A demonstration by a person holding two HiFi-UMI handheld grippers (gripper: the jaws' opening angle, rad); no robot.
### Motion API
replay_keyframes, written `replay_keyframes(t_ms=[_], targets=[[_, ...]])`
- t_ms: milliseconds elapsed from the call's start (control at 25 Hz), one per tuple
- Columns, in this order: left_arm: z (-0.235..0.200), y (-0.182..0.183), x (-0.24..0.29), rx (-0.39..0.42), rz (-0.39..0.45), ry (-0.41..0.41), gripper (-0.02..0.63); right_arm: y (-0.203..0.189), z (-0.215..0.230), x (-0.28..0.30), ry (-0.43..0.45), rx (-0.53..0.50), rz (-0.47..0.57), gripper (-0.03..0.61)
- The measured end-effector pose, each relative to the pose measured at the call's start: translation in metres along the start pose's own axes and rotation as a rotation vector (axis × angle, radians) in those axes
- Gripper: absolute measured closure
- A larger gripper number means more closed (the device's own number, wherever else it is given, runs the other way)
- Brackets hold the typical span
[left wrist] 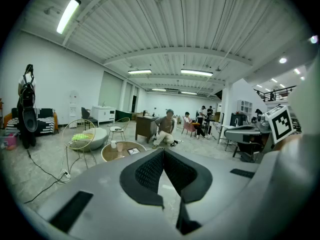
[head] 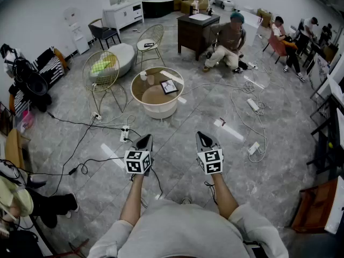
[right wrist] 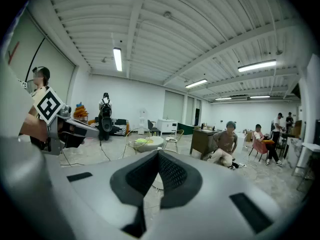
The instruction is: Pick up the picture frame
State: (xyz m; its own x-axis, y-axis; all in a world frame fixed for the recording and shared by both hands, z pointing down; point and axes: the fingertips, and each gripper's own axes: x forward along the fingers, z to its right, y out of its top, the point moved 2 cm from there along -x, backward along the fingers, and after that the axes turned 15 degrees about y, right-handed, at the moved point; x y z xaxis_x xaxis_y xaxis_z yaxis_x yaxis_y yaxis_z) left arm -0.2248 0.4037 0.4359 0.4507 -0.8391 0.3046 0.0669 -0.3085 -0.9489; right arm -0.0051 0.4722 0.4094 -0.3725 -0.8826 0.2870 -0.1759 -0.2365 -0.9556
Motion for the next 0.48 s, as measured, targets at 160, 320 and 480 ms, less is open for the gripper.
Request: replay_keyframes(t_ms=[160, 320, 480], targets=[[0.0042, -0.0061, -0.0006, 0.006, -0.004, -0.001, 0.600, -0.0065, -0.0017, -0.0017, 0.004, 0.003, -0.002, 0.578], [0.0063, -0.0081, 0.0015, -0.002, -0.008, 0.001, 0.598, -0.0092, -0.0008, -0.0011, 0.007, 0.004, -0.009, 0.578], [0.0077, -0.0107, 0.0008, -0.011, -0.013, 0.004, 0.600, -0.0114, -0.0017, -0.0026, 0.014, 0.000, -0.011, 0.578]])
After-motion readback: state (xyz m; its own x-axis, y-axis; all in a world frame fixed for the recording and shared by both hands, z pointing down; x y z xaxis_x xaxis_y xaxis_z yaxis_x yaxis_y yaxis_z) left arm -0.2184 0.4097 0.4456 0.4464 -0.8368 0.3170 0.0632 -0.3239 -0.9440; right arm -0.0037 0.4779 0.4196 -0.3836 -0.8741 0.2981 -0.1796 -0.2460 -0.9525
